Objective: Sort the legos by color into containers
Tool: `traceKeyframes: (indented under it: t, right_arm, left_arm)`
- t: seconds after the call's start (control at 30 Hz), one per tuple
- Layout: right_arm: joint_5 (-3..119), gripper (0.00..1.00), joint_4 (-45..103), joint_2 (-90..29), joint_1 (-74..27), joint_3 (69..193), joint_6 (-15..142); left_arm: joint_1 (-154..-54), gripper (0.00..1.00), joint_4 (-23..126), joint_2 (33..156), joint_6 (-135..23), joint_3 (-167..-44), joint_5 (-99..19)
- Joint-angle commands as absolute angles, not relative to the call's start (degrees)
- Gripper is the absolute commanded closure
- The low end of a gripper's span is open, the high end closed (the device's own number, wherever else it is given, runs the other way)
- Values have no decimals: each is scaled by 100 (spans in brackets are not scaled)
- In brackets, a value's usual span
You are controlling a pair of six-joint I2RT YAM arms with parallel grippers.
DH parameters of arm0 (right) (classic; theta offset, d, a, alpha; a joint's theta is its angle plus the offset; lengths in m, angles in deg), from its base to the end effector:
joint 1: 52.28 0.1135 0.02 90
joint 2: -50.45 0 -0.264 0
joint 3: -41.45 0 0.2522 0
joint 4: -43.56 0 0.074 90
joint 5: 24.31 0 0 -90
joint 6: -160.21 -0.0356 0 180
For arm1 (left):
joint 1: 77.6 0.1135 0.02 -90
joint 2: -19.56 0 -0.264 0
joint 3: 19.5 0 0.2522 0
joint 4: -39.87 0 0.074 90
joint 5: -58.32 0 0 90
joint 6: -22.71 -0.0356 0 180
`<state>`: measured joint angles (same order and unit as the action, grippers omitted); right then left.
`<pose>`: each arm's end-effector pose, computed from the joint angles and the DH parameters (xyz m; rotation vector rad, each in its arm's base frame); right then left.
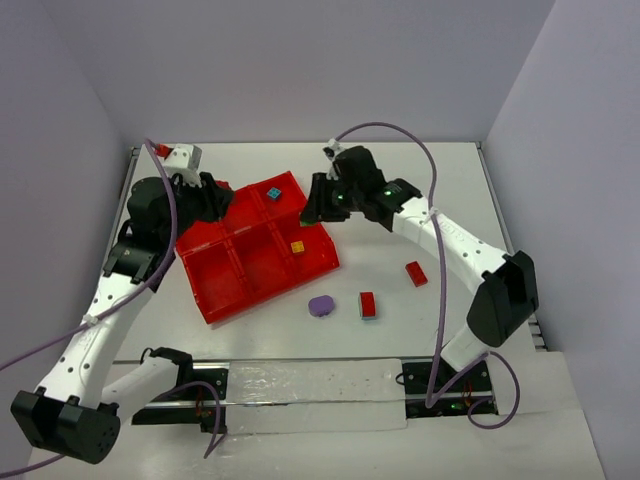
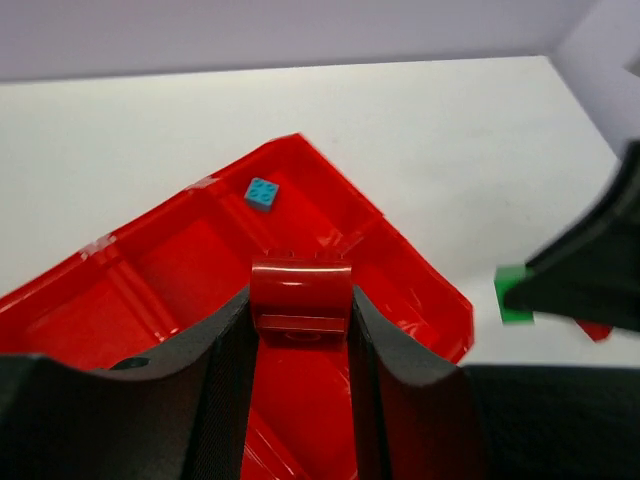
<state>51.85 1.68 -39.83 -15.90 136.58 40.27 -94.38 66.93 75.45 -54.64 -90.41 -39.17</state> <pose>0.2842 0.2199 0.3334 -0.2733 2.3333 0.8774 0.2116 -0.0687 0.3746 0.1604 1.7979 -0.4846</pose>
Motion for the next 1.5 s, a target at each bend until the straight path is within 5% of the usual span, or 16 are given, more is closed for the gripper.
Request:
traceKeyframes:
  t: [0.0,0.37,0.77,0.87,1.03,1.47]
  right_arm:
    - [5892,100,-173,-4436,-978,14339,4419]
    - [6137,100,-531,-5687,-244,15399,4635]
    - [6173,87,-633,-6308,2,15901,4744]
    - [6158,68,-633,-6436,19,15996,4718]
    - [6226,16,-689,-6671,13,16381,4694]
    - [6918,10,-781,-5798,-127,16195,4673]
  left_arm:
    - [-9430,100,7468,8060,-4648,-9731,-2729]
    - [-9430,100,8042,8375,-4011,-10062,-1636]
    - [-9439,100,9913,7777,-2892,-9410,-1602]
    - [-9439,100,10258,7595,-2447,-9022,-1654]
    - [-9439,100,10412,7447,-1655,-8490,-1678]
    - [-9457,97,9829,8580,-1068,-8239,-1709]
